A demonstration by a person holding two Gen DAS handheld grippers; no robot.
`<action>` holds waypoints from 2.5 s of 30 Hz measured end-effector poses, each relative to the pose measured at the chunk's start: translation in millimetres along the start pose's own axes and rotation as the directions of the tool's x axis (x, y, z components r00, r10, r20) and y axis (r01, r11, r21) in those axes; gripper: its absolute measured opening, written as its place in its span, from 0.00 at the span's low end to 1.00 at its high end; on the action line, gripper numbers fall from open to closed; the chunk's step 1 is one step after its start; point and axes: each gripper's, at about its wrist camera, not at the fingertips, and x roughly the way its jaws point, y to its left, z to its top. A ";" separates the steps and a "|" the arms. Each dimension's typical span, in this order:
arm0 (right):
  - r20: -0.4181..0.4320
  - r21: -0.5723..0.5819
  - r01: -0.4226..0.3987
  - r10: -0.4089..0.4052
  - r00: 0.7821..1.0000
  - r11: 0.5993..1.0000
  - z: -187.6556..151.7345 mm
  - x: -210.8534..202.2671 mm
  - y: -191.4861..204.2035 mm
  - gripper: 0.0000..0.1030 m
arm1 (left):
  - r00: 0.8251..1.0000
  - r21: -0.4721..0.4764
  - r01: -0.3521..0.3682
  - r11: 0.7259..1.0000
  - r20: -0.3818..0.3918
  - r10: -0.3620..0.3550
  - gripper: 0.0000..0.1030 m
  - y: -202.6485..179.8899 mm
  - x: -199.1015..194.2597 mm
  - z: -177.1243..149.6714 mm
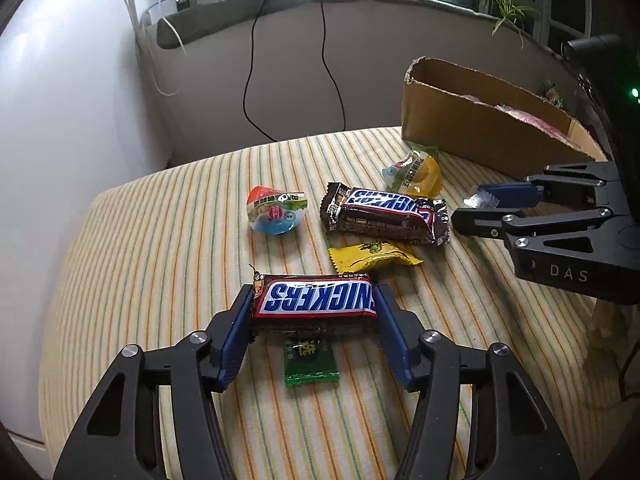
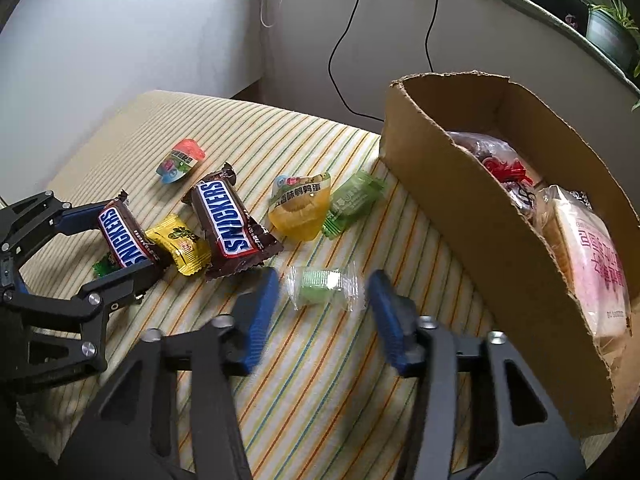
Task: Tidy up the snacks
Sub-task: 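Grasp the small green jelly cup with the right tool while the left tool lifts the Snickers, then carry the Snickers and jelly cup over the box with both tools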
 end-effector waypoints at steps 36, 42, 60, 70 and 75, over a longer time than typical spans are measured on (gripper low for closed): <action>0.097 -0.008 -0.037 0.038 0.995 0.999 -10.1 -69.7 -13.6 0.27 | 0.994 -0.065 0.019 0.998 0.112 -0.012 0.53 -3.3 -33.7 15.1; 0.123 -0.001 -0.029 0.029 0.992 1.000 -4.7 -82.4 -23.9 0.27 | 0.990 -0.045 0.037 0.998 0.135 -0.030 0.53 -18.4 -36.2 30.1; 0.171 0.084 0.049 -0.063 0.983 0.995 -1.3 -115.2 -104.1 0.27 | 0.978 0.042 0.104 0.994 0.176 -0.110 0.53 -81.4 -28.5 82.8; 0.163 0.134 0.103 -0.124 0.979 0.986 -7.1 -120.0 -155.0 0.27 | 0.973 0.082 0.135 0.987 0.178 -0.148 0.53 -115.8 -16.0 108.0; 0.154 0.159 0.121 -0.145 0.977 0.980 -7.7 -116.9 -175.7 0.27 | 0.970 0.104 0.145 0.984 0.178 -0.162 0.53 -132.9 -8.6 119.6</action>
